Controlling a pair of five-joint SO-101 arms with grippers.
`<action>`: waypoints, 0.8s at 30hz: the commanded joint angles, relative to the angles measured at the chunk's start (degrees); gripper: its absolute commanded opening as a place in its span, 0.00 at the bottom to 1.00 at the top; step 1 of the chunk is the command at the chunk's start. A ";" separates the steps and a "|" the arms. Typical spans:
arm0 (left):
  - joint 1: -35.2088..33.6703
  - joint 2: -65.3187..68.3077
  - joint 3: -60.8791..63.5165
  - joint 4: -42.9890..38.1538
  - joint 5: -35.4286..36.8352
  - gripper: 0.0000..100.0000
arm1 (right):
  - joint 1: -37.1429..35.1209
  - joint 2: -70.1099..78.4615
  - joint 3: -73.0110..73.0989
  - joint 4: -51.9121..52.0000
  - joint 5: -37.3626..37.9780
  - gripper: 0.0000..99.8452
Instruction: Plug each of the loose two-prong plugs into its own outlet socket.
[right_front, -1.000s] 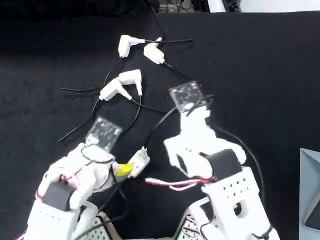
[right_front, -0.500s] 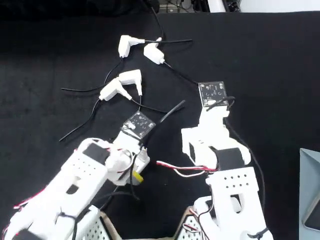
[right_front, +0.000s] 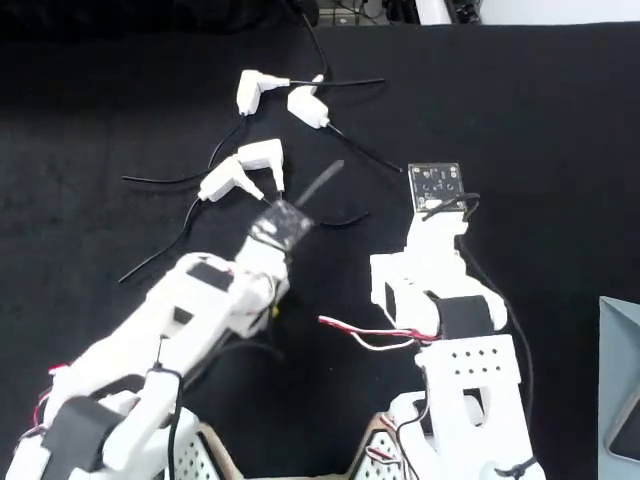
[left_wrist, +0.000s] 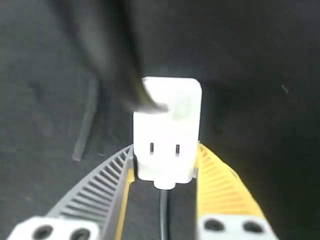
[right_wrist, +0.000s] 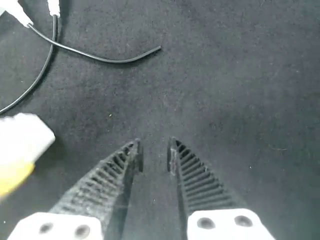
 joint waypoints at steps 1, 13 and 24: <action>-3.30 2.81 -7.52 -0.88 -0.97 0.12 | 0.62 -0.92 -0.48 -1.05 -0.35 0.09; -13.67 23.47 -30.55 0.26 -2.37 0.16 | 0.44 -0.57 -0.48 -1.05 -0.44 0.09; -16.75 16.26 -40.75 19.87 4.40 0.32 | 0.35 -0.57 -0.48 -1.14 -0.44 0.09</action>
